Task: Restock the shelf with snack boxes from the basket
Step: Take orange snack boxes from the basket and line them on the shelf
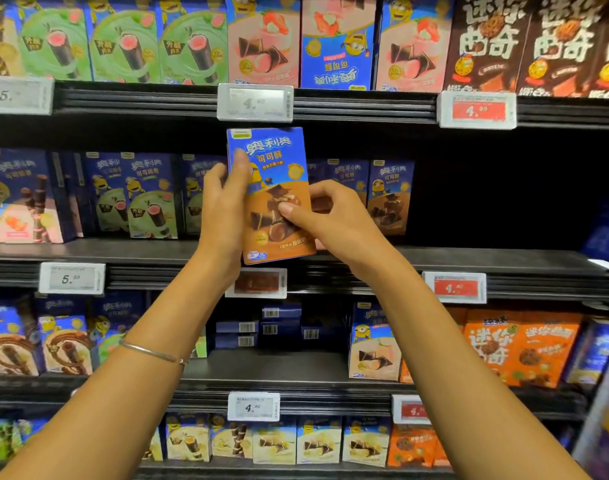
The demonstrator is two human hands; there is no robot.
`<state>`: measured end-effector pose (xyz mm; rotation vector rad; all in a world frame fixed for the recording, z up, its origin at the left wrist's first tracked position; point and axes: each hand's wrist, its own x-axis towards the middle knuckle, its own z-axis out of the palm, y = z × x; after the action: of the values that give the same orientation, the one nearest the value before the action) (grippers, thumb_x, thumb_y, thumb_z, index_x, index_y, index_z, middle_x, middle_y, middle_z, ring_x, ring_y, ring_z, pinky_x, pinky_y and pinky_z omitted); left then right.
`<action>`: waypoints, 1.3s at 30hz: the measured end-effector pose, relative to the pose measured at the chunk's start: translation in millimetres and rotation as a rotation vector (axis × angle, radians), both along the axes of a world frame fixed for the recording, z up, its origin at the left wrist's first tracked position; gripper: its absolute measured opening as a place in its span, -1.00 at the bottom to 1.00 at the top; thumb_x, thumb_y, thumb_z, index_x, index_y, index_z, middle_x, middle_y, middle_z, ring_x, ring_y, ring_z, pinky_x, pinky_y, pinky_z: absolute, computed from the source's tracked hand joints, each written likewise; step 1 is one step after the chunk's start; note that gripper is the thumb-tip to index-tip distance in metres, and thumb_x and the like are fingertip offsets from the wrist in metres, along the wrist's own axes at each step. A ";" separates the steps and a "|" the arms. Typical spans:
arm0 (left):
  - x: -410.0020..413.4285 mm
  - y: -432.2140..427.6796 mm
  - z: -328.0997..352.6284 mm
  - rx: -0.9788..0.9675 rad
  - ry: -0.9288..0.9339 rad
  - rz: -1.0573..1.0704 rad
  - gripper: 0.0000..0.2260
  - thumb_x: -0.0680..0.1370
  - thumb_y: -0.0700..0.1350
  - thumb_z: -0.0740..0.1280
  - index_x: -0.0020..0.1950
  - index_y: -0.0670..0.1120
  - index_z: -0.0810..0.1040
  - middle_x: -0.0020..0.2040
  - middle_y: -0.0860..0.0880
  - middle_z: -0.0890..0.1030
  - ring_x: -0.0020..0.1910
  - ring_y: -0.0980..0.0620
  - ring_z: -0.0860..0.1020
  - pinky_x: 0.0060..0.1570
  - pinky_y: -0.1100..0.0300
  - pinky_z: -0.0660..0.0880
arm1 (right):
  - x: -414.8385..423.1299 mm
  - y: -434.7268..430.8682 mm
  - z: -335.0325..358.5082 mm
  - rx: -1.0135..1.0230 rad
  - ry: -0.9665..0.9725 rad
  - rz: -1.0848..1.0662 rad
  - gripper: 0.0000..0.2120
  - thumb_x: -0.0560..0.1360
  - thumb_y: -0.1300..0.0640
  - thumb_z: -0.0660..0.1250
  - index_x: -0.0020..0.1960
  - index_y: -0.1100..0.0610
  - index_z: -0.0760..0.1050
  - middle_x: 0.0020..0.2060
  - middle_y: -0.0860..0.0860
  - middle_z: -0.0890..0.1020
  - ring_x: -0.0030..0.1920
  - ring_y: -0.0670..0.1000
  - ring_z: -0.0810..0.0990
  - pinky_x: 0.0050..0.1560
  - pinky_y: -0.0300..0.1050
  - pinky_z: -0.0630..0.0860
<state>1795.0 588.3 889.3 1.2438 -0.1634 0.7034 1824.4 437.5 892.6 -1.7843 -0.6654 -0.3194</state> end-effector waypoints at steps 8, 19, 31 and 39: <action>19.0 14.3 -0.2 0.071 0.083 0.238 -0.59 0.70 -0.05 0.36 0.50 -0.12 0.37 0.20 -0.09 0.69 0.04 -0.05 0.74 0.06 -0.13 0.69 | 22.4 -54.8 -11.9 0.150 0.139 -0.070 -0.68 0.51 0.12 0.50 0.22 0.15 0.54 0.04 0.03 0.70 0.01 0.00 0.73 -0.05 -0.02 0.67; 29.0 12.8 -8.1 0.102 0.119 0.278 -0.67 0.71 -0.03 0.34 0.40 -0.17 0.44 0.14 -0.13 0.66 -0.15 0.08 0.69 -0.10 0.04 0.67 | 95.8 -86.3 -13.5 0.137 0.178 -0.458 -0.75 0.50 0.16 0.43 0.12 0.25 0.59 0.04 0.22 0.67 -0.02 0.16 0.64 -0.07 0.00 0.56; 34.8 4.0 -8.4 0.119 0.128 0.235 -0.82 0.72 -0.04 0.33 0.26 -0.08 0.44 0.19 -0.16 0.69 0.08 -0.11 0.72 0.10 -0.12 0.68 | 113.1 -65.3 -10.0 -0.360 0.126 -0.650 -0.76 0.57 0.10 0.28 -0.24 0.16 0.40 -0.06 0.17 0.57 -0.05 0.21 0.53 -0.07 -0.07 0.45; 35.2 1.7 -8.6 0.124 0.145 0.225 -0.83 0.72 -0.04 0.32 0.25 -0.08 0.44 0.22 -0.17 0.68 0.06 -0.07 0.72 0.05 -0.08 0.69 | 125.6 -53.2 -7.4 -0.453 0.106 -0.671 -0.71 0.62 0.07 0.27 0.24 0.23 0.52 0.19 0.23 0.60 0.16 0.25 0.58 0.07 0.03 0.50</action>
<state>1830.2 590.0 880.7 1.4420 0.0545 0.8020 1950.0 384.3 885.2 -2.4175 -0.0339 -0.5480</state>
